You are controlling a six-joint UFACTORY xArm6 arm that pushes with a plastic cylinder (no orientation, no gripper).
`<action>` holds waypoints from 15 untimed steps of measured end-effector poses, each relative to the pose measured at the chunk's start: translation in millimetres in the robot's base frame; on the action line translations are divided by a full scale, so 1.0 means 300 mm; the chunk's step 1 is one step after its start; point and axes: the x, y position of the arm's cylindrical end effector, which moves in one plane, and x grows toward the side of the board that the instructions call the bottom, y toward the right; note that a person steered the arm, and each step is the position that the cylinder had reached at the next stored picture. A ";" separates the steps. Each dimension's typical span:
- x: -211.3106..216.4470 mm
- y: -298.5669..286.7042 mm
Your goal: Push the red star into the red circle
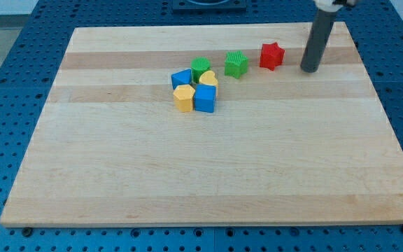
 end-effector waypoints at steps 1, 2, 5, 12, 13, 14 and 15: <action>0.013 -0.165; 0.008 -0.280; -0.144 -0.252; -0.250 0.002; -0.237 0.002; -0.191 0.002; -0.185 0.002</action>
